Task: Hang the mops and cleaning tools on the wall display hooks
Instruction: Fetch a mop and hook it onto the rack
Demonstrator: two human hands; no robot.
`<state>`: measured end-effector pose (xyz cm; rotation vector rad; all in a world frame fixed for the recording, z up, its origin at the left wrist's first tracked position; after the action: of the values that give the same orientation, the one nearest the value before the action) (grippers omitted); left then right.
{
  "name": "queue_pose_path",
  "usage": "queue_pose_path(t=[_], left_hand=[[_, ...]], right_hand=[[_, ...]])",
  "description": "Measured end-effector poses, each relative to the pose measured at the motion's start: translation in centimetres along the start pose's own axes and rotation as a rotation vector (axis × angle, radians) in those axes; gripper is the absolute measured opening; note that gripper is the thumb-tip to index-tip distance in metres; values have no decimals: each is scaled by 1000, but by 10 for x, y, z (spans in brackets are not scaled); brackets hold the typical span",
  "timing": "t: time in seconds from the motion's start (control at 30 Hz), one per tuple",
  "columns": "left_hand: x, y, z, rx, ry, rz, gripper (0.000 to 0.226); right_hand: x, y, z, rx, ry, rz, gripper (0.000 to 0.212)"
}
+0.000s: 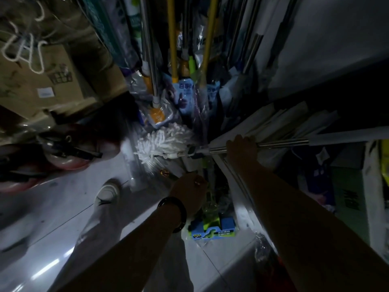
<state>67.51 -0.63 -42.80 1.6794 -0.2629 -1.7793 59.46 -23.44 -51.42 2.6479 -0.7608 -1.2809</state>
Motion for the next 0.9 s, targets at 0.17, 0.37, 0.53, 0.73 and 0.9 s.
queue_pose_path(t=[0.17,0.37,0.53,0.73,0.9], left_hand=[[-21,3,-7,48,17,27,20],[-50,-6,-18,64,1,11,28],[-90,4,-34,140,0,-22,14],[-142,50,-57,28,61,85,22],[-194,100,-76,113,188,285,10]], right_hand=[[-22,-24,-28,-38,67,51,25],[-68,-64,-74,-54,-14,29,10],[-113,-92,-102,-73,-20,109,11],[-192,-117,-151,97,-98,73,14],[-259,-130,-196,374,-7,15,18]])
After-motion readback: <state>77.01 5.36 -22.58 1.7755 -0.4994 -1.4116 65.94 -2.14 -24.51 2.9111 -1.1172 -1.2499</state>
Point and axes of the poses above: each hand's wrist, its own x-axis towards the middle knuckle, its own z-axis out of the palm, y = z × x, the point moved 4 cm from there along x, towards the middle knuckle, and after that the axes turned 12 degrees about -y, right-handed, at the moved point
